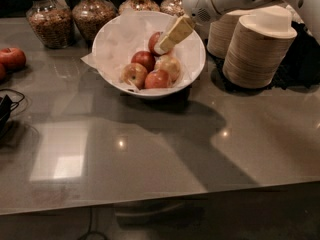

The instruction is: Pick apple from white bowl

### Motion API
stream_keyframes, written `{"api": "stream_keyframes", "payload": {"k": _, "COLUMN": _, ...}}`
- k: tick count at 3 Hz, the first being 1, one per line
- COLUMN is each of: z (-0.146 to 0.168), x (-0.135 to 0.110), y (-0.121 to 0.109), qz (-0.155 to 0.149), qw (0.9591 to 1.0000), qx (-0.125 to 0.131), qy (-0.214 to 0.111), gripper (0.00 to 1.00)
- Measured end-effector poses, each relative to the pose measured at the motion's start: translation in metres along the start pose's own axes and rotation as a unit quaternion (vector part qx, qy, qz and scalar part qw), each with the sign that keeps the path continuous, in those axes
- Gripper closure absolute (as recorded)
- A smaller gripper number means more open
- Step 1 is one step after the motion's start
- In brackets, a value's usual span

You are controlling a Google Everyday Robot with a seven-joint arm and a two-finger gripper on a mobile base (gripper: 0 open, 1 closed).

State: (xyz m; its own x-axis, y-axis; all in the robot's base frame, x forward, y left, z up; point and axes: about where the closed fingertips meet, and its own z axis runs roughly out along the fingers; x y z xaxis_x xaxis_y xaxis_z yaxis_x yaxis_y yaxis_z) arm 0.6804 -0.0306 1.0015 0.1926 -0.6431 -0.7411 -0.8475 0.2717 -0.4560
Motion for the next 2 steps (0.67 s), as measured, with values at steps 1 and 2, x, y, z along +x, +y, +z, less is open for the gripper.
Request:
{"api": "stream_keyframes", "payload": {"k": 1, "z": 0.004, "x": 0.014, "y": -0.002, "qz": 0.008, "qw": 0.9998, "qx": 0.012, "qy": 0.013, "gripper": 0.09}}
{"api": "stream_keyframes", "payload": {"k": 2, "z": 0.011, "x": 0.028, "y": -0.005, "qz": 0.010, "qw": 0.9995, "qx": 0.019, "qy": 0.025, "gripper": 0.32}}
